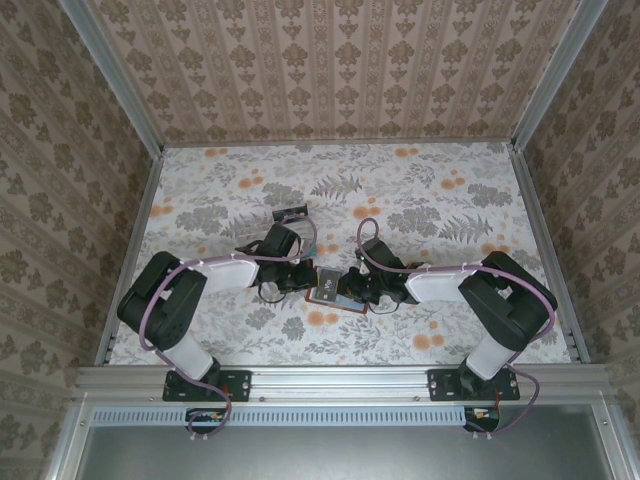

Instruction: Take the credit cards out of the card holder

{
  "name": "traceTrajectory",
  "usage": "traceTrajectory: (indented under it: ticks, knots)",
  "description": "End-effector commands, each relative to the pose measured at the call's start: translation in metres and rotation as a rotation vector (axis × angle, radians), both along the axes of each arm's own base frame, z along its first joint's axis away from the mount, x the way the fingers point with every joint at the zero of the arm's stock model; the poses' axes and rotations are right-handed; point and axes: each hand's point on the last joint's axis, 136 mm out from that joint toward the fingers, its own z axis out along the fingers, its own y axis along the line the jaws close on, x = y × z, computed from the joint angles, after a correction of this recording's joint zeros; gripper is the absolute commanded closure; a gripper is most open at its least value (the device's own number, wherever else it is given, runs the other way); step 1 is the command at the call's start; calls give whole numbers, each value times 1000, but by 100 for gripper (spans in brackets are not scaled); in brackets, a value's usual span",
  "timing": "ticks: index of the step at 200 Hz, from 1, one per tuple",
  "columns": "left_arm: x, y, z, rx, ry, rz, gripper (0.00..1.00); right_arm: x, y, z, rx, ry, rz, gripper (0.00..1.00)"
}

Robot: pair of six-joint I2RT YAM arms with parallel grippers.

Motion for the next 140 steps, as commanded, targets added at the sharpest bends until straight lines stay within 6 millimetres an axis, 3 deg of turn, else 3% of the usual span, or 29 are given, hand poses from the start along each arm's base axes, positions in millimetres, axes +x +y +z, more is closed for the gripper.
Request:
traceTrajectory:
  ticks: [1,73,107,140]
  knots:
    - [-14,8,-19,46,66,4,100,5,15,11,53,-23,26,83]
    - [-13,8,-20,47,68,6,100,5,17,6,40,-17,34,85]
    - [-14,9,-19,54,68,8,100,3,14,5,28,-14,24,100]
    - [-14,15,-23,82,74,18,100,-1,3,4,0,-17,15,100]
